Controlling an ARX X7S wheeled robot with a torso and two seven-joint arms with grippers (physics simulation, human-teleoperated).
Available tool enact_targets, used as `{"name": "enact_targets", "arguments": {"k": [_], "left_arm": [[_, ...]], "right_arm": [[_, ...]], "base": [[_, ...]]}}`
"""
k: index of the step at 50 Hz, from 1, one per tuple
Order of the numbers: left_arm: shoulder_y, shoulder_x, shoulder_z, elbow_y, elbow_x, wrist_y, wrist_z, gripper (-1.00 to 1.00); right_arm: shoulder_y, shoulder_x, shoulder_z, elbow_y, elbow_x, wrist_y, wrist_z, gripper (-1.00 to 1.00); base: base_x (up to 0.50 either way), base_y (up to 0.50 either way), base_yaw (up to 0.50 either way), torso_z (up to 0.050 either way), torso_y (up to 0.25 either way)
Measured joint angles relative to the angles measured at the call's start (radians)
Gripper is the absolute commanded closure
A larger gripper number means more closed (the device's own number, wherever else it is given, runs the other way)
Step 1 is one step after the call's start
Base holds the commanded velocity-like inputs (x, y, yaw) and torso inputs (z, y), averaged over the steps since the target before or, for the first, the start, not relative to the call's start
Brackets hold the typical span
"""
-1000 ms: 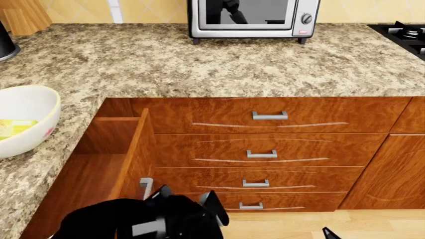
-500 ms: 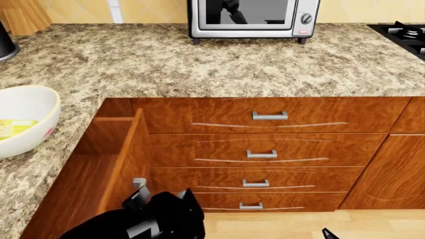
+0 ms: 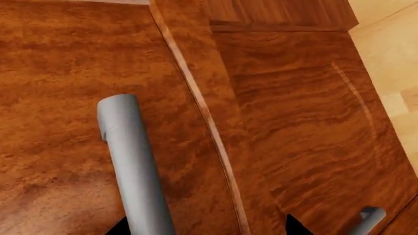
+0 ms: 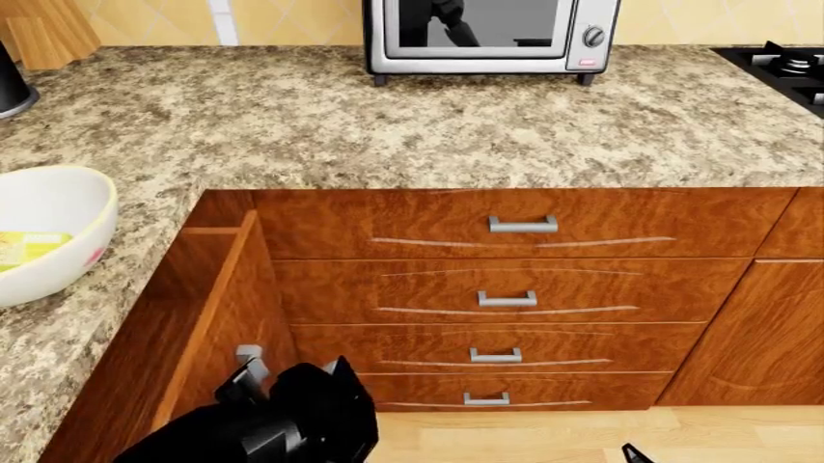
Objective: Place the bar in the bowl and close the drawer.
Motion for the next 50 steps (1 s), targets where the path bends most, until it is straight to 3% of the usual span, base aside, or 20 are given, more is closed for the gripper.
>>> {"name": "enact_targets", "arguments": {"k": [39,50], "left_arm": [[-0.006,0.000,-0.070,-0.211,0.189,0.061,0.189,-1.00],[-0.005,0.000,-0.142,-0.263,0.289,0.071,0.241,-1.00]], "right_arm": [[-0.008,-0.003,0.001,0.000,-0.005,-0.012,-0.005,-1.00],[-0.010,-0.003,0.004,-0.001,-0.009,-0.015,-0.005,-1.00]], "base": [[0.00,0.00,0.00,0.000,0.000],[0.00,0.00,0.00,0.000,0.000]]}}
